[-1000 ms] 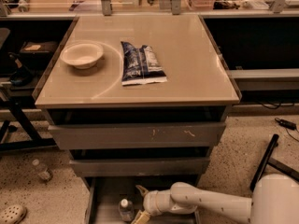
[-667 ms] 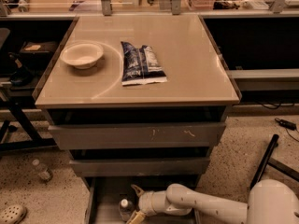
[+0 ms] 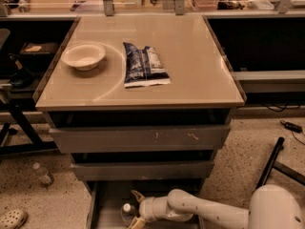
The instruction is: Pick blue plastic bottle from bottom drawer and place on counter
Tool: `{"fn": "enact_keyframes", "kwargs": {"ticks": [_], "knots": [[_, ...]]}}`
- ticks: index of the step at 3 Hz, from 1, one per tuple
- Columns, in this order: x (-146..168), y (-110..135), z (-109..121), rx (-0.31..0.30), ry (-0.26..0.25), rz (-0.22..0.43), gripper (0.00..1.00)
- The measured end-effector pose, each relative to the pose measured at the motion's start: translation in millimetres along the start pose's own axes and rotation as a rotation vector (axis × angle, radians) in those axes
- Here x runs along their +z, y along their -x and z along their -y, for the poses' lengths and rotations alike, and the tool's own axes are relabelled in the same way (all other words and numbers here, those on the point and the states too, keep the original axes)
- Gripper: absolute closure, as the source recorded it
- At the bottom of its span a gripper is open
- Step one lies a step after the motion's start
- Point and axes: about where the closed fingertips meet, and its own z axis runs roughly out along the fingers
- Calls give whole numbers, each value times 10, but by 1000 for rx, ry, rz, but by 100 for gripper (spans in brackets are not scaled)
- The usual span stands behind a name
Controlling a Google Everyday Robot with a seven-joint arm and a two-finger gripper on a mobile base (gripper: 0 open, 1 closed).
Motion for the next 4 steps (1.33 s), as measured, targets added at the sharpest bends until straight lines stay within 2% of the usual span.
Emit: {"fn": "enact_keyframes", "kwargs": {"ticks": [2,4], "knots": [[274,105,74,-35,17,51,0],[276,105,77,-36,16,52,42]]}}
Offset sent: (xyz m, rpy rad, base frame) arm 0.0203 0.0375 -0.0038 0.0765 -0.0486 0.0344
